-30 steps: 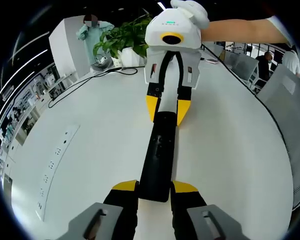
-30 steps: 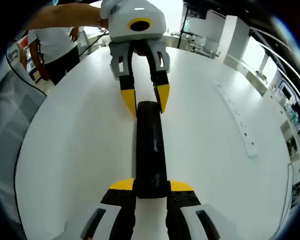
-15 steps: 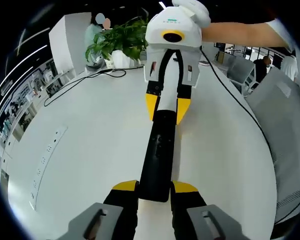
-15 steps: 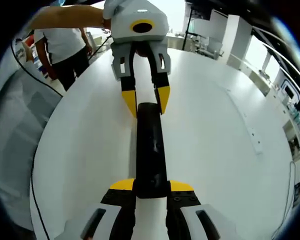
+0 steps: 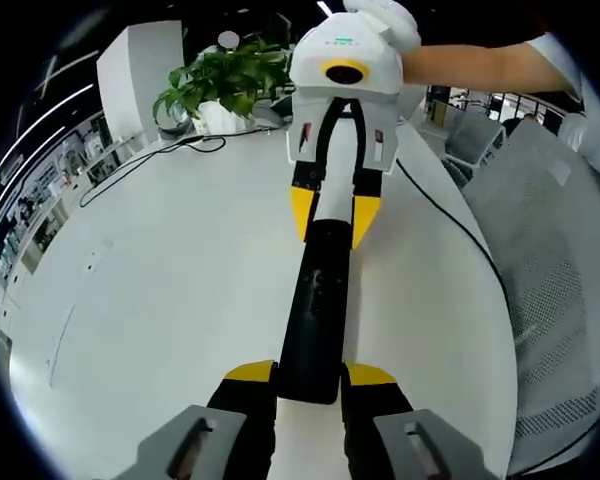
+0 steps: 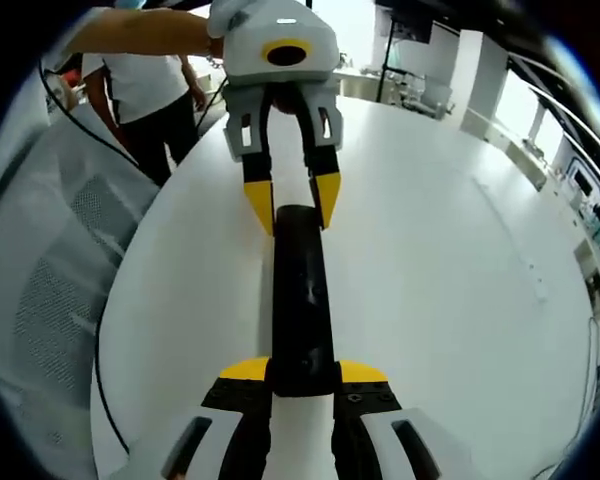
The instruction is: Press the specified remote control buttons in sequence, fully releasing each button before pressing the next.
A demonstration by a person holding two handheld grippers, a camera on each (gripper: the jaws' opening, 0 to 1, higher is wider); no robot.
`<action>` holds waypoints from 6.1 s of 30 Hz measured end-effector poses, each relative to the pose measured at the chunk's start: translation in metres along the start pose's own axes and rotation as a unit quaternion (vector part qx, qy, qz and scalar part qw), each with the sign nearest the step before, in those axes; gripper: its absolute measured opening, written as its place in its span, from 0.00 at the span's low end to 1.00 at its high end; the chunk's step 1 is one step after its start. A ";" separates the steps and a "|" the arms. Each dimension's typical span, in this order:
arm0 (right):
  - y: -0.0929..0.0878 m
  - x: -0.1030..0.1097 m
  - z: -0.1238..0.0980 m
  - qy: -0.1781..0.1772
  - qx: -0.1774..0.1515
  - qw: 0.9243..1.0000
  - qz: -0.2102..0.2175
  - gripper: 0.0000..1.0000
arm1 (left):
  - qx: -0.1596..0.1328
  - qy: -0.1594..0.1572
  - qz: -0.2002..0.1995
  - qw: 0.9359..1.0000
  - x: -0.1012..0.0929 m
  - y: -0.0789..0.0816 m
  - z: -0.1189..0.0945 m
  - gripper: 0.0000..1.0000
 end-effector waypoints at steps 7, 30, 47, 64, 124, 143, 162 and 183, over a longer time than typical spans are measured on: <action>-0.002 0.019 0.001 0.001 -0.001 1.000 0.001 0.20 | 0.004 -0.002 -0.001 1.000 -0.014 -0.003 0.001 0.23; -0.008 0.025 0.007 0.004 0.003 1.000 0.002 0.20 | 0.023 -0.012 0.015 1.000 -0.020 -0.007 0.008 0.23; -0.012 0.024 0.011 0.008 0.000 1.000 0.010 0.20 | 0.030 -0.019 0.032 0.999 -0.021 -0.011 0.010 0.23; -0.011 0.023 0.012 0.006 0.003 1.000 0.004 0.20 | 0.023 -0.022 0.035 0.999 -0.020 -0.008 0.012 0.22; 0.006 0.023 -0.030 -0.031 -0.011 0.999 -0.042 0.26 | 0.033 -0.019 0.052 0.998 -0.022 -0.006 0.012 0.22; 0.022 0.037 -0.049 -0.022 0.023 0.995 -0.094 0.08 | 0.036 -0.017 0.054 0.998 -0.022 -0.006 0.012 0.22; 0.025 0.035 -0.034 0.021 0.070 0.990 -0.118 0.00 | 0.039 -0.016 0.052 0.998 -0.021 -0.006 0.013 0.22; 0.006 0.024 -0.009 0.054 0.141 0.985 -0.086 0.00 | 0.044 -0.019 0.052 0.997 -0.021 -0.003 0.016 0.22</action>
Point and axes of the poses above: the point that each gripper's makers call its tool centre point, and the gripper's own axes: z roughly forward along the fingers, x roughly to its left, y roughly out of its top, the point moved 7 cm from there along -z, roughly backward along the fingers, and after that the axes turned 11 degrees about -x, right-handed, at the moved point
